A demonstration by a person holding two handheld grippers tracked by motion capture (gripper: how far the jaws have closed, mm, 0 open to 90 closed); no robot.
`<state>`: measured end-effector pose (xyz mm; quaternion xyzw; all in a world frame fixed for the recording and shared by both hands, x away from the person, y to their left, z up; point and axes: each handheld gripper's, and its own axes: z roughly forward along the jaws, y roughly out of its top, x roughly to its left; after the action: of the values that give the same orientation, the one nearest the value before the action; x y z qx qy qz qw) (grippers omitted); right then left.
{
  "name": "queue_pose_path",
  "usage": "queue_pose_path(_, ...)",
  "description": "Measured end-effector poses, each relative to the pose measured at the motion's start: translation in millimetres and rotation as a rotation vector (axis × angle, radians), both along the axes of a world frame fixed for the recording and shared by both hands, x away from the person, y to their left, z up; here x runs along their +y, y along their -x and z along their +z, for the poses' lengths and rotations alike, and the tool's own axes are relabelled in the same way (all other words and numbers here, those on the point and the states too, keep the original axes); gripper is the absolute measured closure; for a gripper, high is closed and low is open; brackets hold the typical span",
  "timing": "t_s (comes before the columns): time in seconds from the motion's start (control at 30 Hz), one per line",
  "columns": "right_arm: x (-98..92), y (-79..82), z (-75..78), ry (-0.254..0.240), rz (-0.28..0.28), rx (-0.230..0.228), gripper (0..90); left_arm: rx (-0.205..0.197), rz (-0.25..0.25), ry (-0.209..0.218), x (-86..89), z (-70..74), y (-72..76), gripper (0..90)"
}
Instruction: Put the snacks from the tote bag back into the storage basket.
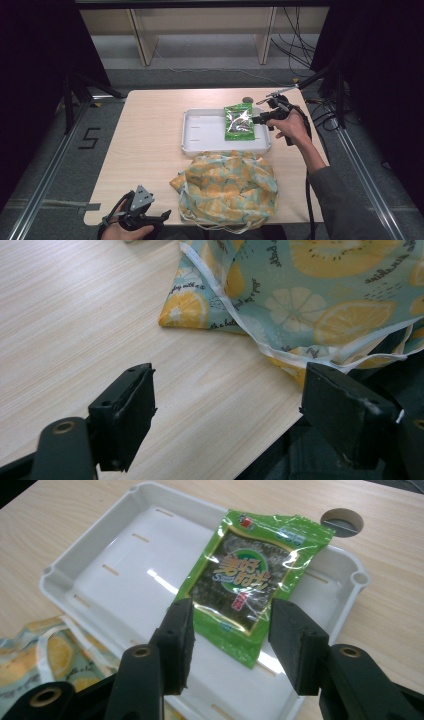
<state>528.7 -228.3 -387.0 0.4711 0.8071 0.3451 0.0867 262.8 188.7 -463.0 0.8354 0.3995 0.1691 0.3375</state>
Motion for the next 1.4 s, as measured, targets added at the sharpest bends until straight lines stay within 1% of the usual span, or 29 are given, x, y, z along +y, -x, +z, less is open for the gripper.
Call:
queue_pose_path(0.03, 0.8, 2.8, -1.7, -0.020, 0.005, -0.031, 53.8, 0.000, -0.006, -0.004, 0.3, 0.2, -0.1, 21.1)
queue_pose_path(0.07, 1.9, 7.5, 0.0, -0.026, 0.008, -0.007, 53.7, -0.001, -0.005, -0.006, 0.2, 0.0, -0.2, 21.1)
queue_pose_path(0.13, 2.2, 12.1, -1.7, -0.020, 0.035, -0.038, 53.7, 0.003, 0.003, 0.000, -0.1, -0.3, 0.0, 21.0)
queue_pose_path(0.2, 2.4, 14.8, -1.3, -0.013, 0.058, -0.041, 53.1, 0.009, 0.005, 0.006, -0.1, -0.5, 0.1, 21.0)
queue_pose_path(0.27, 6.1, 22.4, 1.1, -0.026, 0.057, -0.003, 53.1, 0.008, 0.006, 0.004, 0.0, -0.4, 0.1, 21.0)
queue_pose_path(0.3, 4.9, 21.1, -0.7, -0.015, 0.103, -0.060, 52.9, 0.009, 0.004, 0.002, 0.0, -0.3, 0.1, 21.0)
queue_pose_path(0.4, 6.9, 27.7, -0.7, -0.007, 0.130, -0.062, 52.5, 0.006, 0.012, 0.014, -0.6, -0.8, 0.4, 21.0)
queue_pose_path(0.43, 9.0, 32.2, -1.2, -0.024, 0.121, -0.041, 52.5, 0.007, 0.007, 0.002, 0.2, -0.3, 0.1, 21.0)
queue_pose_path(0.47, 8.3, 33.3, -0.7, -0.010, 0.134, -0.044, 52.5, 0.009, 0.004, 0.001, 0.4, -0.1, 0.1, 21.0)
queue_pose_path(0.5, 9.3, 36.1, -1.4, -0.022, 0.127, -0.036, 52.3, 0.008, 0.004, 0.001, 0.3, -0.2, 0.1, 21.1)
queue_pose_path(0.57, 7.1, 37.6, -2.6, -0.011, 0.143, -0.055, 52.1, 0.005, 0.014, 0.015, -0.7, -0.8, 0.4, 21.1)
queue_pose_path(0.6, 7.1, 40.3, -1.9, -0.015, 0.141, -0.040, 52.1, 0.006, 0.005, -0.001, 0.4, 0.1, 0.3, 21.0)
queue_pose_path(0.63, 7.6, 42.3, -2.9, -0.023, 0.138, -0.049, 52.0, 0.001, -0.003, -0.009, 0.9, 0.6, -0.2, 21.0)
queue_pose_path(0.67, 7.1, 45.4, -1.9, -0.020, 0.131, -0.026, 51.7, 0.002, -0.002, -0.008, 1.0, 0.6, -0.2, 21.0)
queue_pose_path(0.73, 5.3, 47.3, -4.1, -0.025, 0.141, -0.070, 50.6, -0.003, 0.007, 0.004, 0.5, 0.1, 0.1, 21.0)
queue_pose_path(0.77, 3.6, 51.0, -1.9, -0.012, 0.134, -0.031, 49.9, 0.006, 0.009, 0.002, 1.0, 0.2, 0.2, 21.0)
queue_pose_path(0.8, 1.9, 52.2, -3.9, -0.021, 0.146, -0.054, 49.0, -0.001, 0.014, 0.002, 1.0, -0.1, -0.1, 21.0)
queue_pose_path(0.83, 1.0, 55.7, -4.6, -0.027, 0.126, -0.038, 49.0, -0.007, 0.008, 0.005, 1.2, 0.2, -0.3, 21.0)
queue_pose_path(0.87, -1.3, 57.6, -7.8, -0.033, 0.123, -0.055, 48.9, -0.007, 0.008, 0.004, 1.3, 0.1, -0.5, 21.1)
queue_pose_path(0.9, -4.8, 59.6, -8.1, -0.020, 0.128, -0.036, 48.6, -0.006, 0.010, 0.006, 1.2, 0.2, -0.4, 21.0)
queue_pose_path(0.93, -6.7, 60.6, -11.9, -0.031, 0.121, -0.055, 48.4, -0.006, 0.003, -0.011, 2.1, 1.0, -0.5, 21.0)
queue_pose_path(0.97, -10.8, 61.1, -11.7, -0.002, 0.130, -0.050, 47.9, -0.009, 0.004, -0.007, 1.9, 1.1, -0.5, 21.0)
queue_pose_path(1.0, -10.8, 65.0, -14.9, -0.029, 0.102, -0.041, 47.3, -0.009, 0.000, -0.011, 2.4, 1.8, -0.5, 21.1)
queue_pose_path(1.07, -18.1, 66.3, -15.0, -0.003, 0.119, -0.046, 47.1, -0.011, 0.003, -0.009, 2.6, 2.1, -0.4, 21.0)
queue_pose_path(1.2, -26.3, 73.4, -18.3, -0.024, 0.089, -0.053, 46.6, -0.013, 0.000, -0.013, 3.2, 2.3, -0.9, 21.0)
queue_pose_path(1.27, -30.3, 76.7, -18.8, -0.016, 0.091, -0.040, 46.0, -0.014, -0.001, -0.015, 3.3, 2.5, -1.0, 21.1)
queue_pose_path(1.33, -31.6, 79.4, -21.5, -0.035, 0.083, -0.061, 45.6, -0.013, 0.001, -0.013, 3.5, 2.5, -0.9, 21.0)
queue_pose_path(1.37, -33.7, 82.6, -20.1, -0.028, 0.081, -0.039, 45.4, -0.014, 0.003, -0.013, 3.5, 2.5, -0.8, 21.0)
queue_pose_path(1.4, -35.3, 83.7, -20.5, -0.024, 0.089, -0.057, 45.3, -0.021, 0.005, -0.011, 3.3, 2.2, -0.9, 21.1)
